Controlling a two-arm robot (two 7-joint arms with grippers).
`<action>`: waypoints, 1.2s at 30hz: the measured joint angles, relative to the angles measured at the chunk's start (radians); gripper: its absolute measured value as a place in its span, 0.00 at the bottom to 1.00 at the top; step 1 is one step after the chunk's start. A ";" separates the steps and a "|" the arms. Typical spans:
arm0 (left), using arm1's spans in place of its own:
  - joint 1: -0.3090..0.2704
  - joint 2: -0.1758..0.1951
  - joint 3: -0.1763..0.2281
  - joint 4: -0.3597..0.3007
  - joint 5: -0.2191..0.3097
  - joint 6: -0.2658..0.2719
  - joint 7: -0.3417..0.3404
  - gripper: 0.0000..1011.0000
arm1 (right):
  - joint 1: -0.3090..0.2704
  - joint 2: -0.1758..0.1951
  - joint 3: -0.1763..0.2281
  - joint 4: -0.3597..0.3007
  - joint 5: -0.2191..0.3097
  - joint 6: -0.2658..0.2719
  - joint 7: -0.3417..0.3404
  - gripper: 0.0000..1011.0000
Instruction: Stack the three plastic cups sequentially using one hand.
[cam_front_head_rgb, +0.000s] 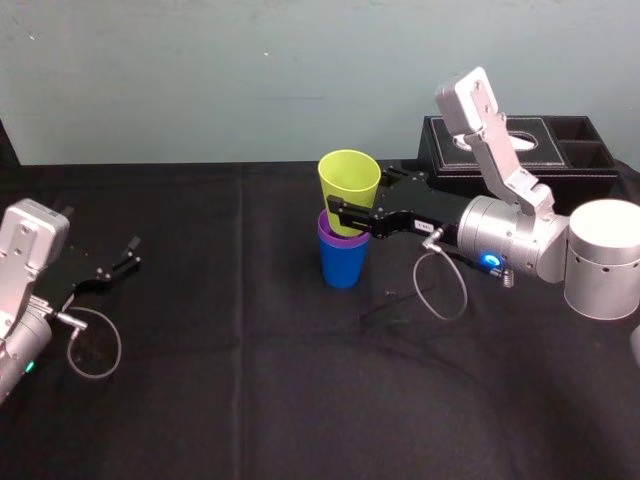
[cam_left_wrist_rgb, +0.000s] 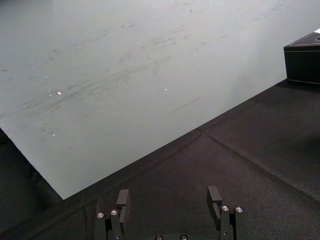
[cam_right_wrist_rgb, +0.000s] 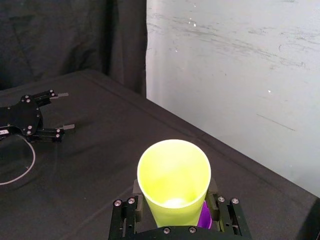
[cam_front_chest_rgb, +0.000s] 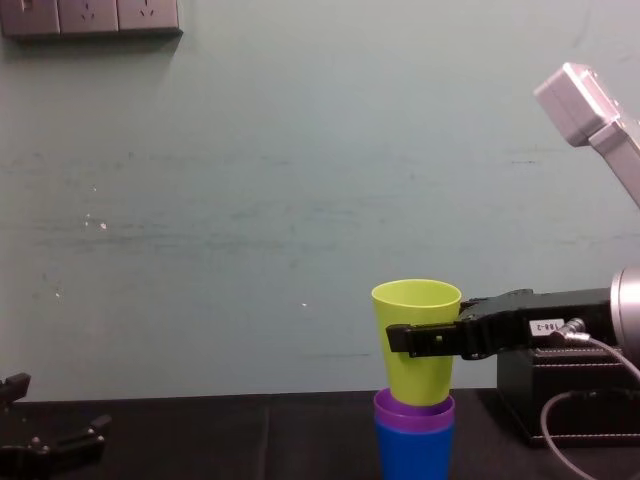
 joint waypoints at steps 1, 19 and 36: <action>0.000 0.000 0.000 0.000 0.000 0.000 0.000 1.00 | 0.001 -0.001 0.000 0.004 0.000 0.000 0.000 0.72; 0.000 0.000 0.000 0.000 0.000 0.000 0.000 1.00 | 0.010 -0.015 0.004 0.043 0.003 -0.007 0.002 0.72; 0.000 0.000 0.000 0.000 0.000 0.000 0.000 1.00 | 0.018 -0.029 -0.001 0.080 0.004 -0.019 0.012 0.72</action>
